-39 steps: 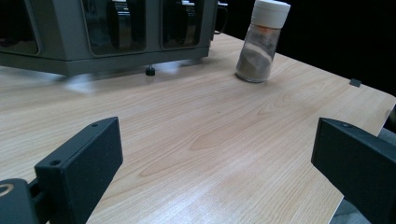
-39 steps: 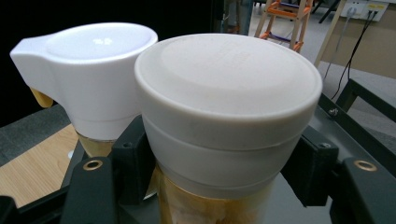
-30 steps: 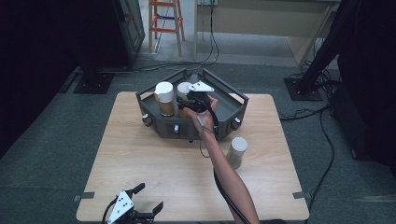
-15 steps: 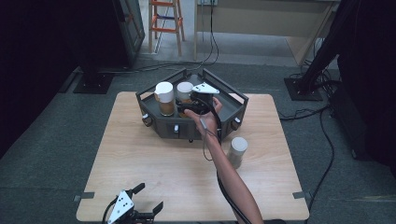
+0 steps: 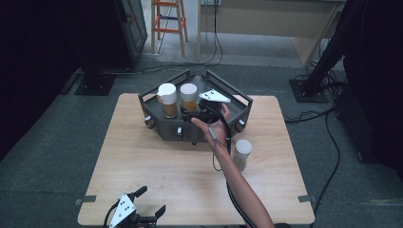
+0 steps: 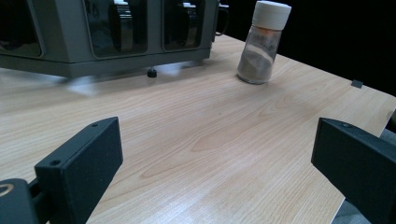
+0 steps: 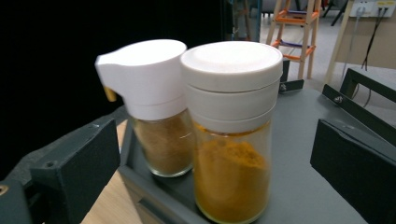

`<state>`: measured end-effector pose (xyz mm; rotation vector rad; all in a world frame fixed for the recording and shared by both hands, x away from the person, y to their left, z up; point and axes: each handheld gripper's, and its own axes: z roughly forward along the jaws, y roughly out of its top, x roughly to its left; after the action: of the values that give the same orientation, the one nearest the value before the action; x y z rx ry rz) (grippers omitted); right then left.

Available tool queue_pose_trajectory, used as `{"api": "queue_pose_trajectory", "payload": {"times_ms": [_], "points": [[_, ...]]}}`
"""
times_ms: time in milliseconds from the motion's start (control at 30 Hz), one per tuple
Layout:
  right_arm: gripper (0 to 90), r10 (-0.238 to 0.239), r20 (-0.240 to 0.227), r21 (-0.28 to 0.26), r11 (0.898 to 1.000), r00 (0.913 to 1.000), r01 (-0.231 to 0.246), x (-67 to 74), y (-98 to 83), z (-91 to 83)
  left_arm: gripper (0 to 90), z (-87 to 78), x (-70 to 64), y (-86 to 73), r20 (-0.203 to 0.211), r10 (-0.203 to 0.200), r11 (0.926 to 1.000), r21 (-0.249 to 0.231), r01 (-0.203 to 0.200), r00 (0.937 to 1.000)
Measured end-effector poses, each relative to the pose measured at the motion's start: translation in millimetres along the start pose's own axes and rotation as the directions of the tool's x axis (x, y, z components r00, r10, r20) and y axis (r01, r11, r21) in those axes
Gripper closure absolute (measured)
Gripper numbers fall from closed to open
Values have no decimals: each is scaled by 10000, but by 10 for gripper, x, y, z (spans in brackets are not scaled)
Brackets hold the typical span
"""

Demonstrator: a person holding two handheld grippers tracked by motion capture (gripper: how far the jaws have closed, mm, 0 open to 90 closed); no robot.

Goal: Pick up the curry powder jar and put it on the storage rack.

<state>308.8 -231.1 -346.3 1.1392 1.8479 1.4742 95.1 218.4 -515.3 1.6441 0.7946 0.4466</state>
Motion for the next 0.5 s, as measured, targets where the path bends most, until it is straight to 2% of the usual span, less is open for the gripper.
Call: {"api": "queue_pose_trajectory", "payload": {"times_ms": [300,500], "points": [[13,-33,-313,-198,9998,9995,27,19,-71,-182,18,-3,-2,2,-11,19,10000,-4,-19,10000],[13,-68,-692,-336,9994,9976,44,28,-157,-309,19,-4,-7,-1,-33,7,10000,-31,-7,10000]]}}
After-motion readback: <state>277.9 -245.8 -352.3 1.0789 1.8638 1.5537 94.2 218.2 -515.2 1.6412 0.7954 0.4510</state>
